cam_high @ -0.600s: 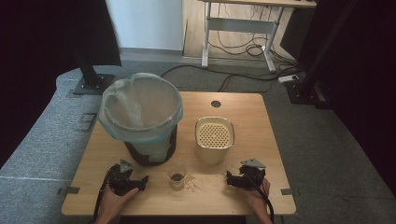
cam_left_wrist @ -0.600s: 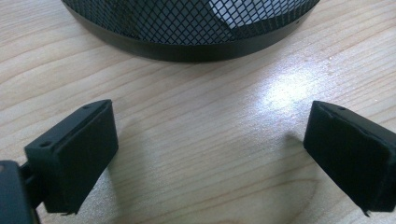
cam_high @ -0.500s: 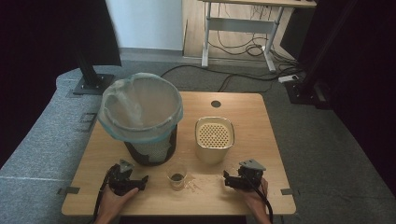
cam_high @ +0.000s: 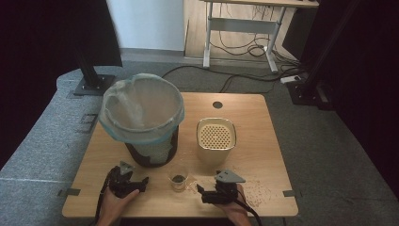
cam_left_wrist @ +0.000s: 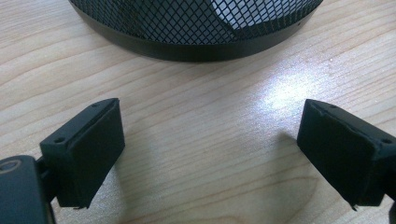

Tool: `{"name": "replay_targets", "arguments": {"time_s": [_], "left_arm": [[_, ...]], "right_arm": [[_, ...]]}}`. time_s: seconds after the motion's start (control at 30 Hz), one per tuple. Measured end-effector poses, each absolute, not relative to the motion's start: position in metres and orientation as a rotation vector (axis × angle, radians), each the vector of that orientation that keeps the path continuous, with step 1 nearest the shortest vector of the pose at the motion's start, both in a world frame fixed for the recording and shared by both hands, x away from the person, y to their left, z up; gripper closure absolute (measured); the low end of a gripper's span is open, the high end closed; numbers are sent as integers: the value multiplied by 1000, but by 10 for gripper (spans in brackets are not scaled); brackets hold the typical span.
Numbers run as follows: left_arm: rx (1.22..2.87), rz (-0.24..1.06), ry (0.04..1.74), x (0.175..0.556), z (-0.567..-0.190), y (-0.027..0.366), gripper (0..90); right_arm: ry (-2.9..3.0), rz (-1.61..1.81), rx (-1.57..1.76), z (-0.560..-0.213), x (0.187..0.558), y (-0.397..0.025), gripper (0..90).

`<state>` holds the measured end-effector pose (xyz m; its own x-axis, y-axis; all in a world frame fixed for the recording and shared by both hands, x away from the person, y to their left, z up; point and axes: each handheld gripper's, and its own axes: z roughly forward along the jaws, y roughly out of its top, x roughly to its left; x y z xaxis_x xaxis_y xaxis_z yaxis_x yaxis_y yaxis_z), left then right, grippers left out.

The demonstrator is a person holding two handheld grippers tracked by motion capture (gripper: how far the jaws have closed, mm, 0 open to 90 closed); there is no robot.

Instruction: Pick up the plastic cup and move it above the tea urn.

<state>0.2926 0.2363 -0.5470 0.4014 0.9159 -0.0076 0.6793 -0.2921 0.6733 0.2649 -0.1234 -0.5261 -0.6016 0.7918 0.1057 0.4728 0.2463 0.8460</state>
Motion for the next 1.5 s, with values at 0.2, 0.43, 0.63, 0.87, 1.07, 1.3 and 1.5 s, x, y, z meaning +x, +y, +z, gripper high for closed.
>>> {"name": "replay_targets", "arguments": {"time_s": [0.2, 0.43, 0.63, 0.87, 1.07, 1.3, 1.5], "left_arm": [[2067, 515, 1355, 293, -547, 236, 71], [2067, 516, 1354, 293, -547, 236, 71], [2066, 515, 1354, 292, -547, 236, 72], [2064, 516, 1353, 291, -547, 237, 83], [2064, 517, 1353, 291, -547, 237, 83], [2064, 517, 1352, 291, -547, 237, 85], [2064, 517, 1352, 291, -547, 237, 84]], "right_arm": [[2252, 1357, 1070, -528, 256, -91, 77], [2261, 1414, 1015, -528, 265, -62, 118], [2287, 1381, 948, -538, 280, -32, 209], [2257, 1412, 958, -540, 283, -35, 366], [2213, 1474, 959, -526, 279, -50, 381], [2109, 1525, 988, -499, 273, -87, 396], [2030, 1552, 1023, -481, 270, -115, 403]]}}
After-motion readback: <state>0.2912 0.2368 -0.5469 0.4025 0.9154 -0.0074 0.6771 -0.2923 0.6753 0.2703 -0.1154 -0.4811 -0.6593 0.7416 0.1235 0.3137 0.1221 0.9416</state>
